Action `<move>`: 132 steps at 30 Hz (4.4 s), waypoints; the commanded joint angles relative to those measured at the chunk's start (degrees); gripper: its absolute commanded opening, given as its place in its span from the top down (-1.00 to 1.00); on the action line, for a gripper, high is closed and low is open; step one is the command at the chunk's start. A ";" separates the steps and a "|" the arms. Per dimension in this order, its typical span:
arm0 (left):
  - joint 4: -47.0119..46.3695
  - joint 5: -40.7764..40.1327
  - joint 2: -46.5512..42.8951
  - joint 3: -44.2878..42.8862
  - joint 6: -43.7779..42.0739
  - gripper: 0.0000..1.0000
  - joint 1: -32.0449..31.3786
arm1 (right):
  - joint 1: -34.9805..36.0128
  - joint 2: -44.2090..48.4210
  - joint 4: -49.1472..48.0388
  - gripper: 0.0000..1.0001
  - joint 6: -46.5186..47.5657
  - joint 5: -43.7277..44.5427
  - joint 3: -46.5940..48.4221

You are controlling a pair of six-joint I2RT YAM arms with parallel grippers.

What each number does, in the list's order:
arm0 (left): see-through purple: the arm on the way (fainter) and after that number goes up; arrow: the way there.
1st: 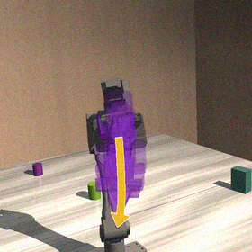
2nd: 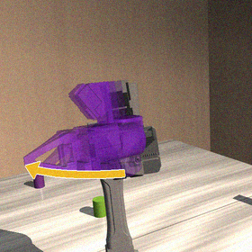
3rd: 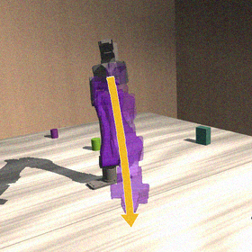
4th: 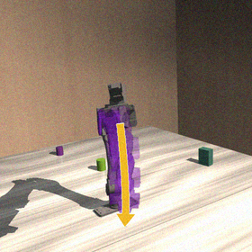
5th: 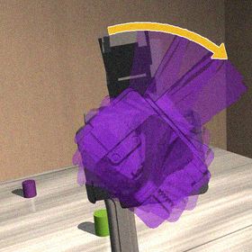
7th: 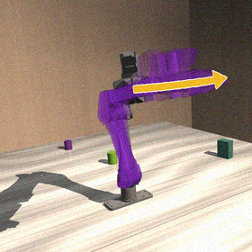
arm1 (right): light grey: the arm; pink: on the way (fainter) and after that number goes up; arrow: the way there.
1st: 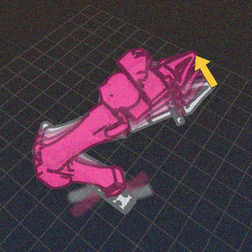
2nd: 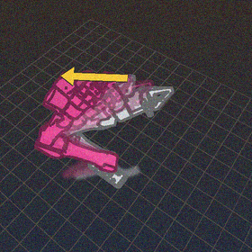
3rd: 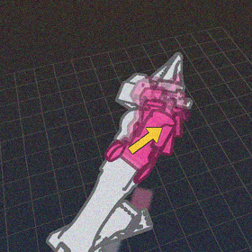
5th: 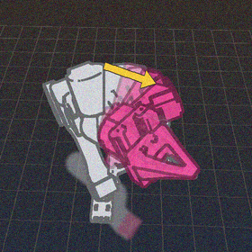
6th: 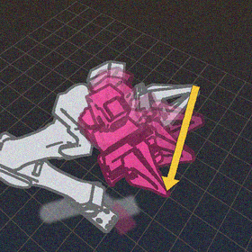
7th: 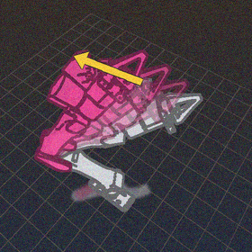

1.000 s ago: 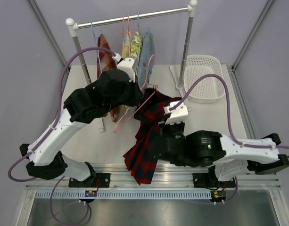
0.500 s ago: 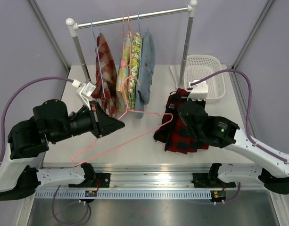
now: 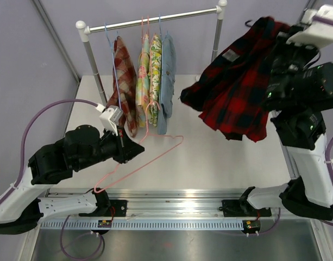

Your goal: Remove the skirt from the hanger

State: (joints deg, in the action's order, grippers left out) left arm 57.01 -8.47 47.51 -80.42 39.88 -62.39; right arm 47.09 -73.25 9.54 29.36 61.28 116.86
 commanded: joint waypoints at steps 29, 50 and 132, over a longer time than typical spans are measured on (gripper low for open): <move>-12.70 -22.28 30.00 -27.82 -20.17 1.00 -0.10 | -41.55 -35.30 10.86 0.64 -41.12 -44.84 -1.99; -39.61 -18.95 64.10 -62.45 -27.48 1.00 15.19 | -33.73 21.21 12.34 -0.99 -55.12 -57.76 -64.82; -16.15 -21.16 61.49 -52.73 -18.69 1.00 23.28 | -33.73 41.70 33.09 -0.99 -54.50 -58.73 -61.84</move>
State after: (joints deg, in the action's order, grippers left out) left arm 39.57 -30.68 109.58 -128.84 21.26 -39.35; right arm 13.13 -31.00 43.18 -26.13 2.33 53.23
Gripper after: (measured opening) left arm 0.024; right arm 0.993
